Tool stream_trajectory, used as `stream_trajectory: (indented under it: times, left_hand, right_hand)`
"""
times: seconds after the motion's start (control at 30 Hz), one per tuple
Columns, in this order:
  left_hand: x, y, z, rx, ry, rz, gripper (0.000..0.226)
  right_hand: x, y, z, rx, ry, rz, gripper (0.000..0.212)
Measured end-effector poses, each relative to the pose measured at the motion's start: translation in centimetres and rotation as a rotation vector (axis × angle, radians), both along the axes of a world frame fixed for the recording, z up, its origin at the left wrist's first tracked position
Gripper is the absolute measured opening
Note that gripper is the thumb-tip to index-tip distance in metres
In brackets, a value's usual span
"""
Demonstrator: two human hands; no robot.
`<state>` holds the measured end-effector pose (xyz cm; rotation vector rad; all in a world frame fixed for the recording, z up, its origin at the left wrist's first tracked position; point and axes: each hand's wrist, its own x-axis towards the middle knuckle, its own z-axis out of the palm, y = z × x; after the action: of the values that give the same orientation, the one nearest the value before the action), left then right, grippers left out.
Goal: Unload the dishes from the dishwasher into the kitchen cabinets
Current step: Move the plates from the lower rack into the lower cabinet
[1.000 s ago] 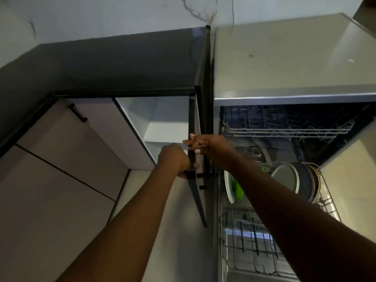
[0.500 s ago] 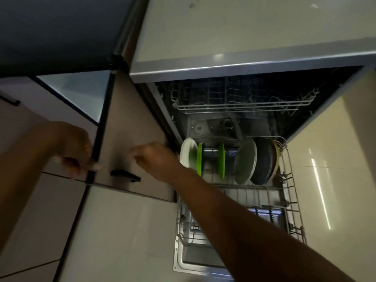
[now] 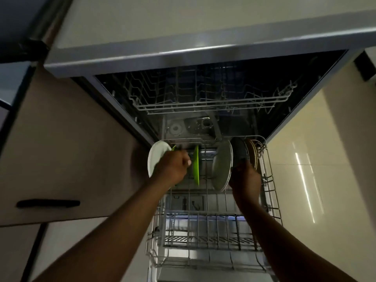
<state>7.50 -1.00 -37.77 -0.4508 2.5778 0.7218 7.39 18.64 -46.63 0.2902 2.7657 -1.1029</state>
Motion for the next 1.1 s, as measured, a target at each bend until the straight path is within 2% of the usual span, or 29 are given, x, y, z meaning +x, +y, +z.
stream_trajectory:
  times: [0.1, 0.27, 0.43, 0.5, 0.57, 0.63, 0.7, 0.77, 0.8, 0.9, 0.97, 1.03, 1.1]
  left_hand:
    - [1.2, 1.3, -4.2, 0.107, -0.054, 0.05, 0.012]
    - [4.0, 1.5, -9.2, 0.183, -0.125, 0.032, 0.016]
    - [6.7, 0.3, -13.2, 0.237, -0.206, 0.083, 0.021]
    - [7.4, 0.0, -13.9, 0.283, -0.227, 0.134, 0.023]
    - [7.9, -0.3, -14.5, 0.32, -0.194, 0.183, 0.035]
    - [8.0, -0.4, -15.0, 0.455, -0.136, 0.356, 0.046]
    - [7.5, 0.0, -14.8, 0.584, -0.081, 0.576, 0.043]
    - [6.3, 0.3, -14.1, 0.666, -0.03, 0.747, 0.038]
    - [5.8, 0.3, -13.7, 0.751, -0.032, 0.793, 0.044]
    - [4.4, 0.5, -12.1, 1.116, -0.025, 0.904, 0.067]
    - [3.9, 0.8, -11.6, 1.279, 0.076, 0.986, 0.059]
    - [4.0, 0.9, -11.8, 1.26, 0.191, 1.045, 0.048]
    - [4.6, 0.3, -12.3, 1.164, 0.266, 1.123, 0.044]
  right_hand:
    - [-1.2, 1.7, -2.3, -0.052, -0.143, -0.128, 0.027]
    - [-2.1, 0.8, -6.1, -0.045, -0.239, -0.1, 0.039]
    - [-3.0, -1.3, -8.2, -0.058, -0.249, -0.059, 0.034]
    - [-3.3, -1.7, -8.2, -0.047, -0.224, -0.077, 0.026]
    - [-3.4, -2.1, -7.1, 0.059, -0.119, -0.109, 0.023]
    - [-3.1, -1.7, -4.7, 0.17, 0.056, -0.135, 0.025]
    - [-2.9, -0.3, -1.3, 0.16, 0.162, -0.173, 0.028]
    - [-3.0, 1.5, 1.0, 0.015, 0.158, -0.211, 0.022]
    - [-3.0, 2.3, 1.1, -0.098, 0.134, -0.216, 0.021]
    - [-2.7, 2.6, 0.9, -0.51, -0.09, -0.212, 0.019]
    - [-2.2, 2.0, 0.6, -0.687, -0.25, -0.203, 0.018]
    - [-1.9, 1.6, 0.1, -0.744, -0.318, -0.13, 0.019]
    - [-2.1, 1.6, -0.7, -0.721, -0.317, -0.092, 0.026]
